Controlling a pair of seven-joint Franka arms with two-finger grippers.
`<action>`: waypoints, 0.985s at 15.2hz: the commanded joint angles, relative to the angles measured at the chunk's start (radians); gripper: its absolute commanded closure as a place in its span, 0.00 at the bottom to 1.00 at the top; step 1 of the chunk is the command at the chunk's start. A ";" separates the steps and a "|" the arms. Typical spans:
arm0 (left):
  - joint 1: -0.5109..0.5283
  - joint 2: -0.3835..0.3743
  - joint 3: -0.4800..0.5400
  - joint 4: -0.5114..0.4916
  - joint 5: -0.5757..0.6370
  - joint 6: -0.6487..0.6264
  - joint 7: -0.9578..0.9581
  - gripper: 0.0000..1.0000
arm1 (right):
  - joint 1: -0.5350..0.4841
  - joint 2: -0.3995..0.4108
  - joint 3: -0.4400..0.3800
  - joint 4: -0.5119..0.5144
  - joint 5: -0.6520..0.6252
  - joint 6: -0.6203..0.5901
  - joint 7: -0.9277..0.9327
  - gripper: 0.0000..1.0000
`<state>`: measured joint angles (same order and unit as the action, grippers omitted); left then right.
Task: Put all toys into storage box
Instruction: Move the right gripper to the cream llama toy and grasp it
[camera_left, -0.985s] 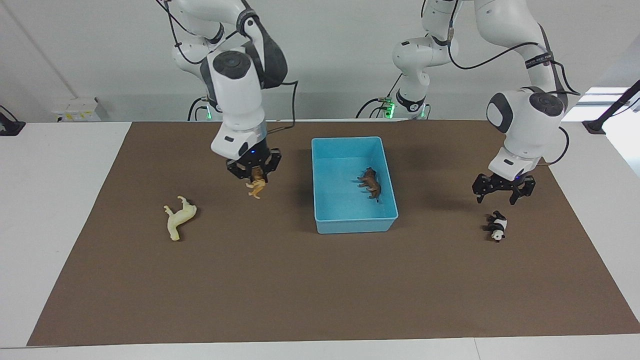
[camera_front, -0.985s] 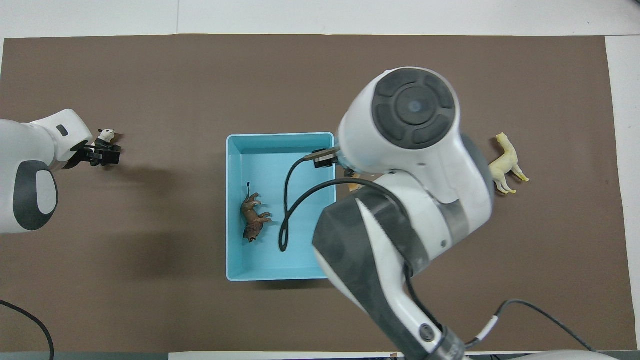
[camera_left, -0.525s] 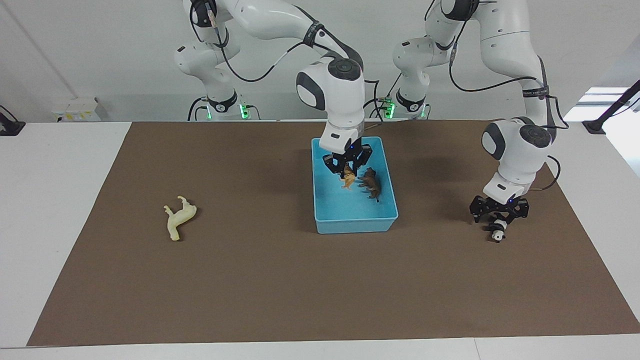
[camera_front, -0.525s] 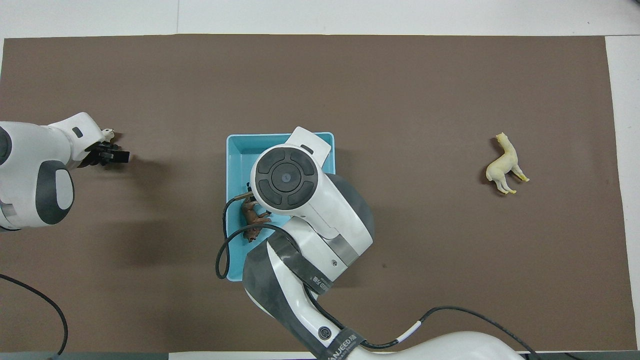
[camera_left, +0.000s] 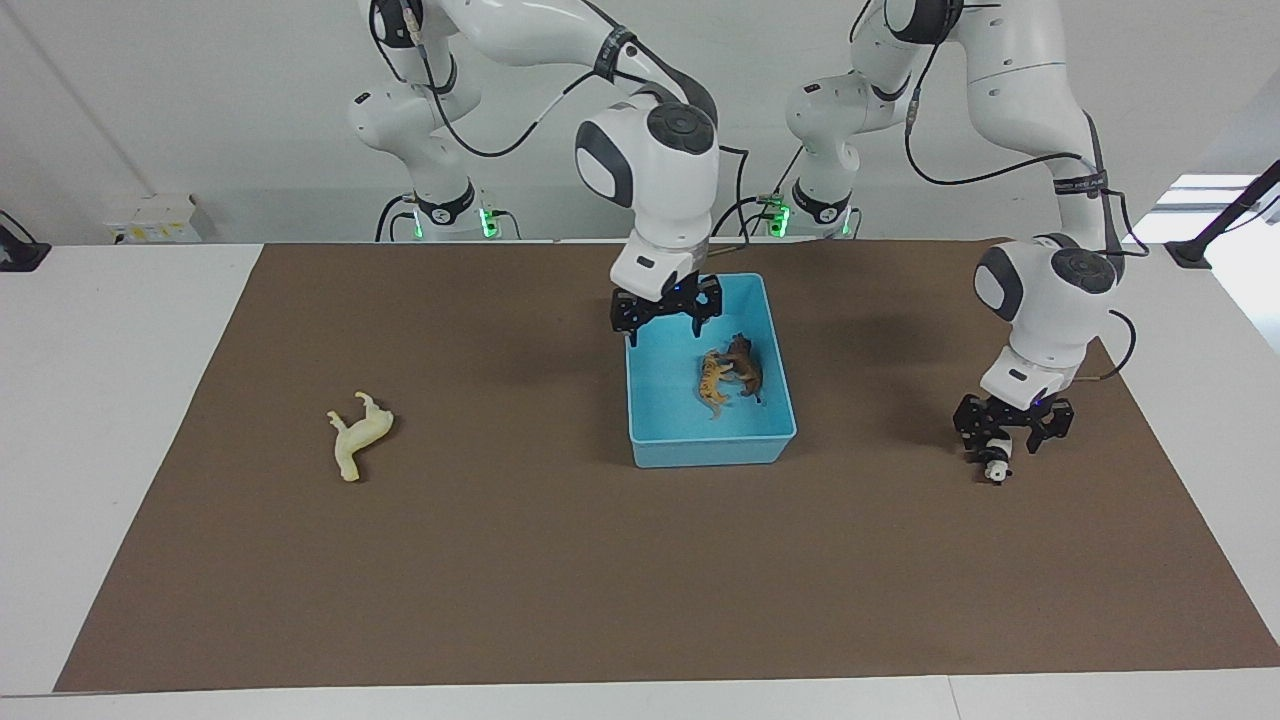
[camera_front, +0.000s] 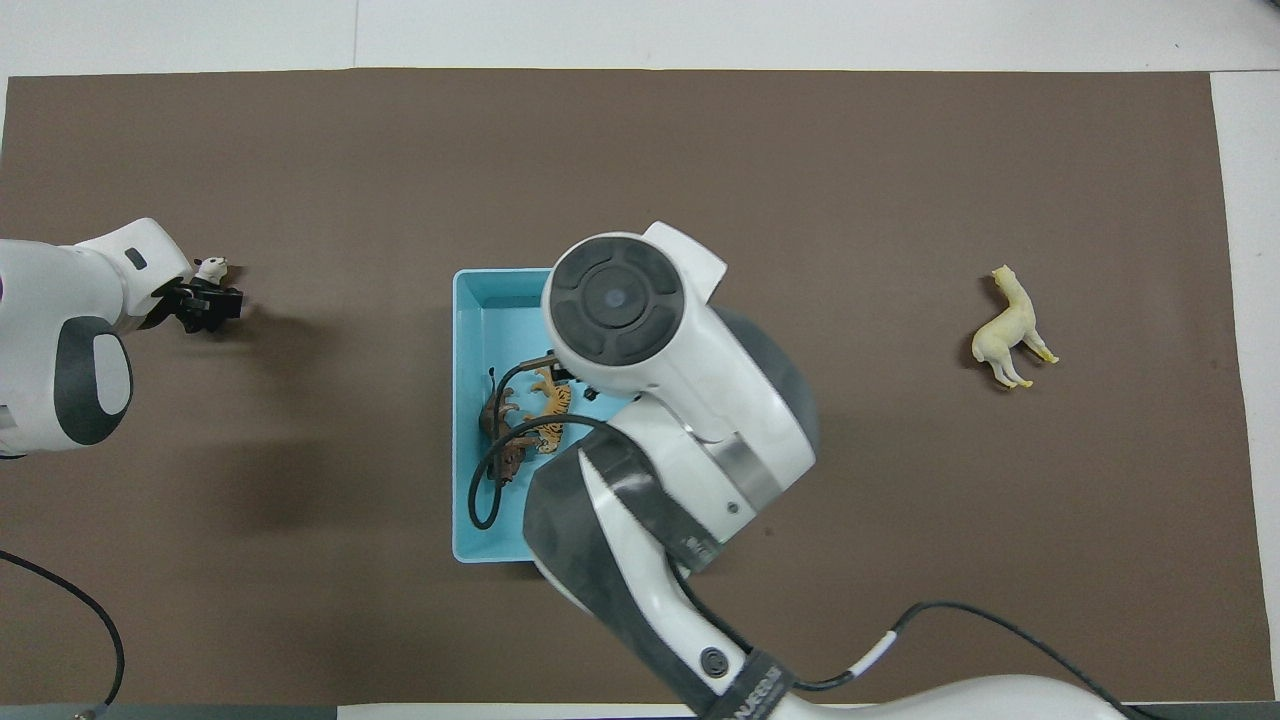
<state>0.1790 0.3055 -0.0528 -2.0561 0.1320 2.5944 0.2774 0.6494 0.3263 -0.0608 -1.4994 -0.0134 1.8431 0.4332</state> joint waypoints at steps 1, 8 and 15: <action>0.013 0.020 -0.005 0.011 0.020 0.006 -0.001 0.00 | -0.167 -0.079 0.006 -0.013 0.003 -0.054 -0.174 0.00; -0.003 0.021 -0.005 -0.024 0.021 0.015 -0.042 0.04 | -0.494 -0.131 0.001 -0.171 -0.002 0.014 -0.165 0.00; -0.054 0.006 -0.010 0.123 0.020 -0.208 -0.174 1.00 | -0.697 -0.254 0.001 -0.574 -0.027 0.357 -0.074 0.00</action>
<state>0.1701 0.3219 -0.0701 -2.0349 0.1326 2.5438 0.1874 0.0058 0.1493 -0.0764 -1.8993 -0.0236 2.0614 0.3256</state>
